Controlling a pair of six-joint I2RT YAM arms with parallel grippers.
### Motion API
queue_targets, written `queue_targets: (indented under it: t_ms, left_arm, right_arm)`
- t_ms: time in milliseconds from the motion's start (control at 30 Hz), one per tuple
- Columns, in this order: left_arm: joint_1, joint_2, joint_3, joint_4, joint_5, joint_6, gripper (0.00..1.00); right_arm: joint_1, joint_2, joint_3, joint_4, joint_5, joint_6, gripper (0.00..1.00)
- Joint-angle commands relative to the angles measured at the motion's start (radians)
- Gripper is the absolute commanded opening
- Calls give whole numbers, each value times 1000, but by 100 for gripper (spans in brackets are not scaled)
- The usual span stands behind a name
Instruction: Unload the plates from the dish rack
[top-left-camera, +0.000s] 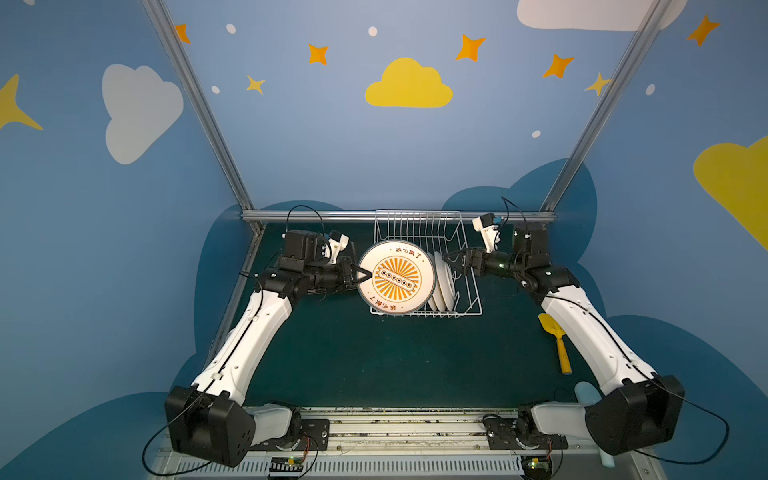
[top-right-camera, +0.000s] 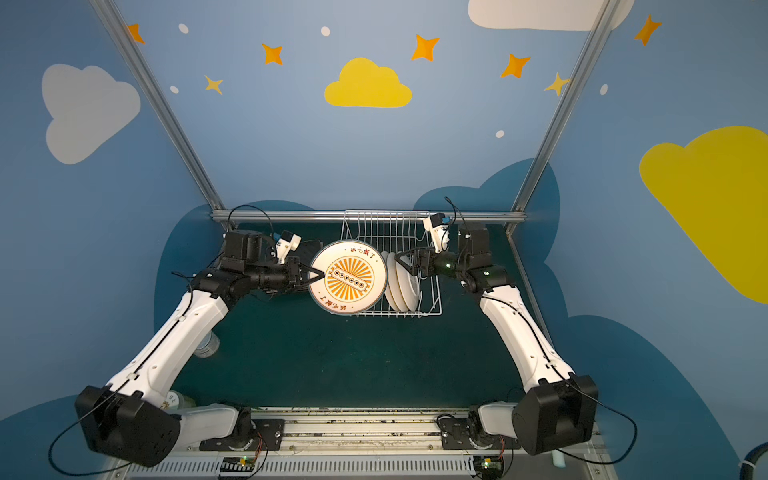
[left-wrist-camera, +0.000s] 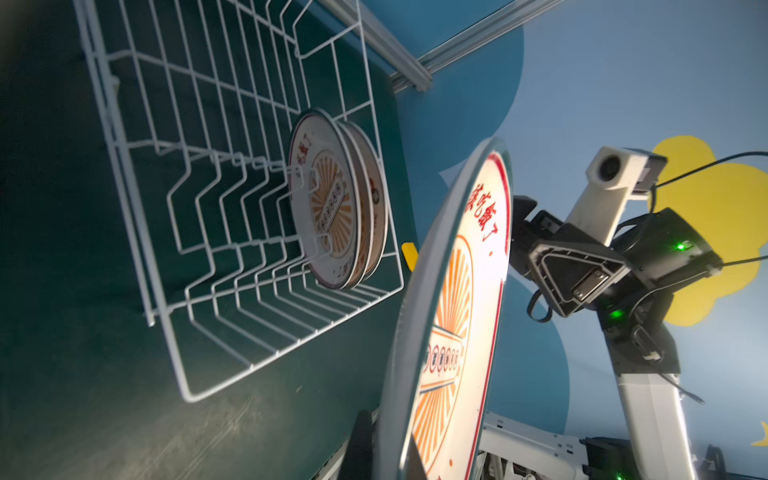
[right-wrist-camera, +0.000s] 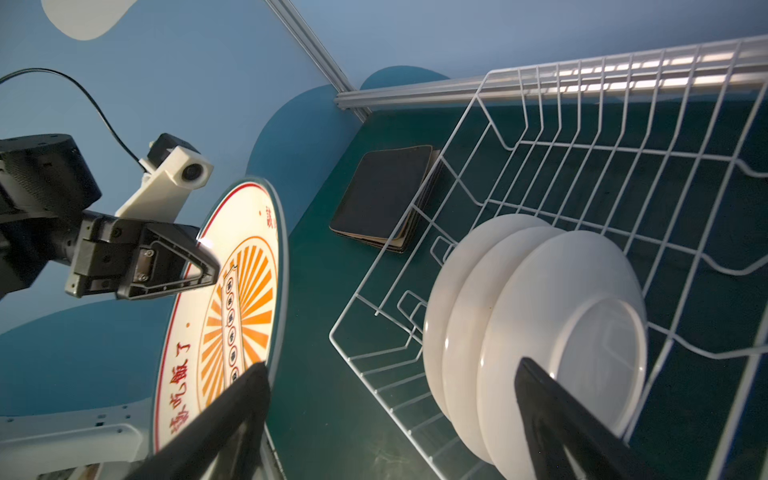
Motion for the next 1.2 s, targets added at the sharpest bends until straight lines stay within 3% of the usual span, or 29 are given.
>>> queue_targets:
  t_ms: [0, 267, 633, 900, 1167]
  left_arm:
    - [6, -94, -57, -85, -24, 32, 3]
    - [4, -286, -232, -210, -22, 23, 3]
    - [-52, -435, -413, -315, -133, -32, 3]
    - [-147, -420, -647, -19, -168, -210, 3]
    - [-169, -380, -792, 295, -243, -265, 3]
  right_arm:
    - [7, -65, -41, -7, 34, -111, 91]
    - [35, -174, -141, -2, 79, -141, 91]
    - [82, -219, -188, -5, 150, -163, 91]
    - [89, -228, -198, -4, 163, -166, 91]
    - [89, -211, -195, 3, 166, -170, 91]
